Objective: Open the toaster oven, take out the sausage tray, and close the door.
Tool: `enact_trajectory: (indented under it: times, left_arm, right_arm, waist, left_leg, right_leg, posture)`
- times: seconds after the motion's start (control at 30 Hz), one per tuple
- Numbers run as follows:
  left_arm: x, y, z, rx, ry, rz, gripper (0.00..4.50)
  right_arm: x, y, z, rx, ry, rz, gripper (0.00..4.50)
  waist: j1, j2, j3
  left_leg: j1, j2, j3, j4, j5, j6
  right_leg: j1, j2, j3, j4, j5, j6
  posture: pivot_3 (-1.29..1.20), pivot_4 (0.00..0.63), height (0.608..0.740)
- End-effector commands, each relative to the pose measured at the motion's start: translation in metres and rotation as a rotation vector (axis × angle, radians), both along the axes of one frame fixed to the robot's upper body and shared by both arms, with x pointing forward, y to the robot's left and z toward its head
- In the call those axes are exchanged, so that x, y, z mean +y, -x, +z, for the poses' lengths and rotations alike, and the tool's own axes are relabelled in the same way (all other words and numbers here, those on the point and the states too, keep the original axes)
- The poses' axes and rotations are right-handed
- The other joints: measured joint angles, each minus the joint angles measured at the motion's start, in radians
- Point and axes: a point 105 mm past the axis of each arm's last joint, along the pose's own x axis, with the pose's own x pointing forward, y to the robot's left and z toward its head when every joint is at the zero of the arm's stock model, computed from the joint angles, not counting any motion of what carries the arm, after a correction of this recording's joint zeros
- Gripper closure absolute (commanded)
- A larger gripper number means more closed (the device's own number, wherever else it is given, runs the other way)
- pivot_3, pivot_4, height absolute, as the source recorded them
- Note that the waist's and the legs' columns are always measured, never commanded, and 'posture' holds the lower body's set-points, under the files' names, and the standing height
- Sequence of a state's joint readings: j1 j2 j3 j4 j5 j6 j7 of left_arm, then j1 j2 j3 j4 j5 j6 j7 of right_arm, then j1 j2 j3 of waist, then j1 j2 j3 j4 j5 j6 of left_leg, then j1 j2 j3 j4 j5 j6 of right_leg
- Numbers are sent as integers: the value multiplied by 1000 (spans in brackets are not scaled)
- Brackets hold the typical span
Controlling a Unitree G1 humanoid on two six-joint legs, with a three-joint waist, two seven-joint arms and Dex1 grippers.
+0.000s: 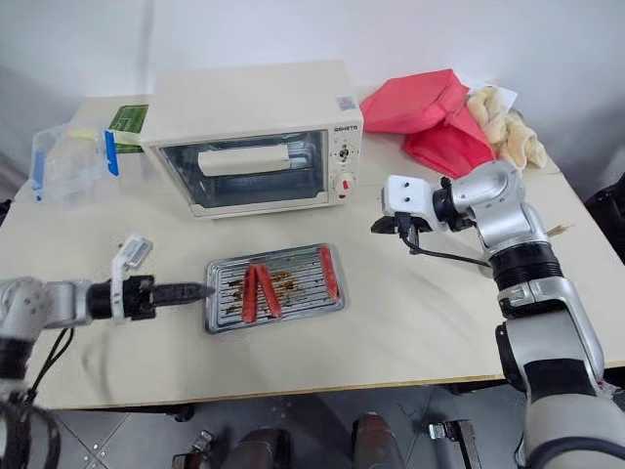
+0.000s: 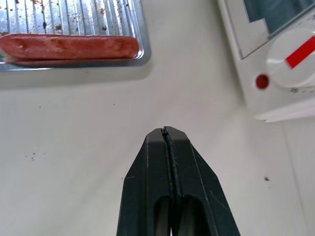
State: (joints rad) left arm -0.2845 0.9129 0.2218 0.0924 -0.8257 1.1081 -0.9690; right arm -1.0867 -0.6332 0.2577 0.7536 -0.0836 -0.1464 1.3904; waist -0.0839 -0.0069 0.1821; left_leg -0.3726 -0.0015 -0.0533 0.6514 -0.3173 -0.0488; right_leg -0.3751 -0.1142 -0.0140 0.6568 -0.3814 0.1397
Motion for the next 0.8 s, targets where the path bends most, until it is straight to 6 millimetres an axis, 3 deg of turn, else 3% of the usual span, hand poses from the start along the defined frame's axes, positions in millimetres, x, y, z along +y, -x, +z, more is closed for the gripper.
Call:
enact_trajectory:
  times: [0.03, 0.17, 0.27, 0.33, 0.47, 0.7, 0.8]
  left_arm:
    - [9, 13, 25, -398, -158, -13, 26]
    - [23, 32, 21, -597, -292, 60, 26]
    - [35, 48, 12, -659, -378, 103, 0]
    - [45, 55, 9, -701, -429, 150, 0]
    - [54, 75, 9, -801, -435, 209, 0]
    - [70, 96, 2, -735, -340, 258, 0]
    - [80, 96, 5, -728, -341, 283, 0]
  right_arm:
    - [3, -1, 9, -2, -17, 33, 4500]
    - [1, -3, 0, 52, -14, 32, 4500]
    - [-2, 1, -4, 117, -25, 59, 3945]
    - [-3, 7, 1, 142, -73, 107, 3172]
    - [-11, 15, 9, 83, -153, 174, 2190]
    - [-19, 19, -1, 101, -124, 178, 212]
    - [-26, 19, -6, 138, -165, 145, 55]
  waist:
    - [-1, 0, 0]
    - [6, 0, 0]
    - [10, 0, 1]
    - [13, 0, 1]
    - [25, 1, 1]
    - [29, 1, 1]
    - [29, 1, 1]
  left_leg:
    - [0, 0, 1, -2, 0, 0]
    - [-1, 0, 0, -2, 0, 0]
    - [-1, 0, 1, -2, -1, 1]
    - [-1, 0, 2, -2, -1, 1]
    - [-1, 3, 3, -1, -1, 1]
    - [-1, 4, 7, 0, -3, 4]
    - [-1, 5, 7, 1, -3, 4]
  right_leg:
    - [0, 0, 0, -2, 0, 0]
    - [0, -1, -1, -6, 0, 0]
    - [2, -1, -1, -12, 0, 0]
    - [2, -1, -1, -12, 0, 0]
    - [2, -2, -1, -12, 0, 0]
    - [2, -2, -2, -12, 0, 0]
    - [2, -2, -1, -12, 0, 0]
  posture:
    - [0, 150, 740]
    - [0, 150, 740]
    - [0, 150, 740]
    - [0, 150, 740]
    - [0, 150, 740]
    - [0, 150, 740]
    - [0, 150, 740]
